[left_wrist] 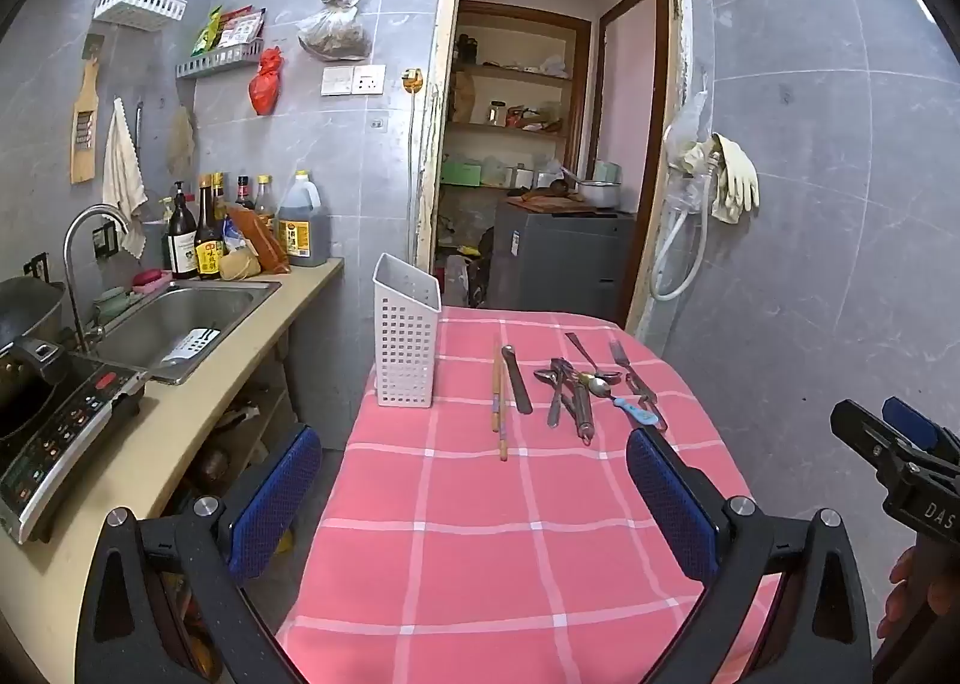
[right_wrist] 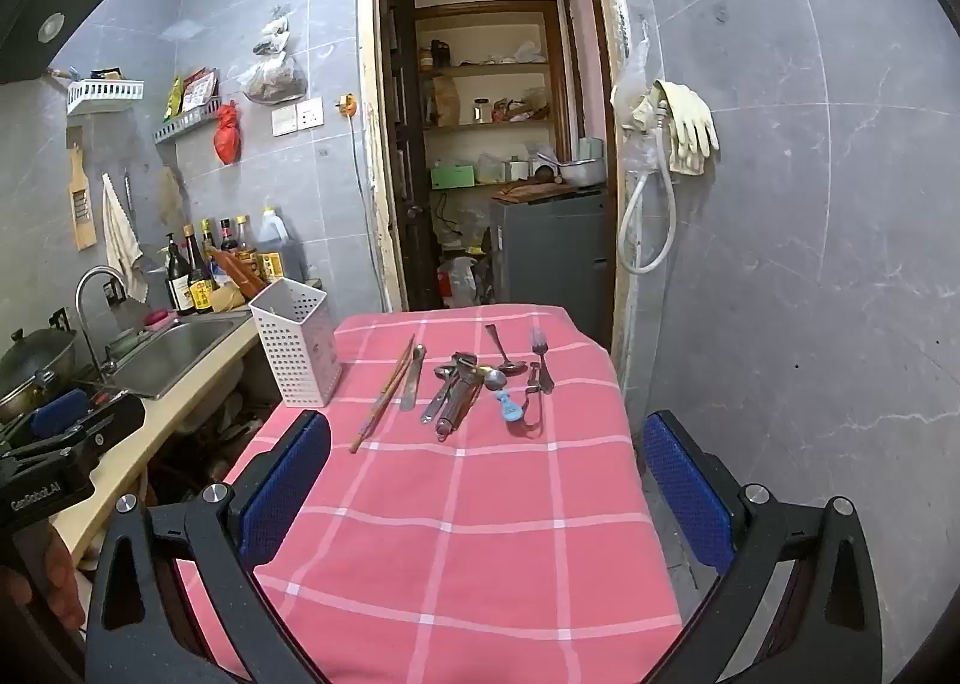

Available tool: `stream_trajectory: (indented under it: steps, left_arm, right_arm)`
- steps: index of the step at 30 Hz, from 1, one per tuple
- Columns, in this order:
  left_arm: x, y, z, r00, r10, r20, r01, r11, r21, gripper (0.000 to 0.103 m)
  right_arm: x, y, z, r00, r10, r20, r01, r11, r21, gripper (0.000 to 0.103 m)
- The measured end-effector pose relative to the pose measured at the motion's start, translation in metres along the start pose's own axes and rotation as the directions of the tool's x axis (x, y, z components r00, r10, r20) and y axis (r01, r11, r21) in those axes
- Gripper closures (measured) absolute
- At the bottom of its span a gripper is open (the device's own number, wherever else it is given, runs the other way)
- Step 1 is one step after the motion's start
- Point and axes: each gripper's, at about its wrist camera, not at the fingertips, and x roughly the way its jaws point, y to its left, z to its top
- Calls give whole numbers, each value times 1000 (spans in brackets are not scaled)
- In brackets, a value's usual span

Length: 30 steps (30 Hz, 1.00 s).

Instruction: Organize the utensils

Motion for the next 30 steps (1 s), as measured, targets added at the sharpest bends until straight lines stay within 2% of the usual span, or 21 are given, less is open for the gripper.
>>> stream_trajectory:
  steps: [30]
  left_arm:
    - [4,2,-3,1000,-8,-14,8,1000,-12,0]
  right_arm:
    - [4,3,-1,1000,1,-7,-1,1000,0,1]
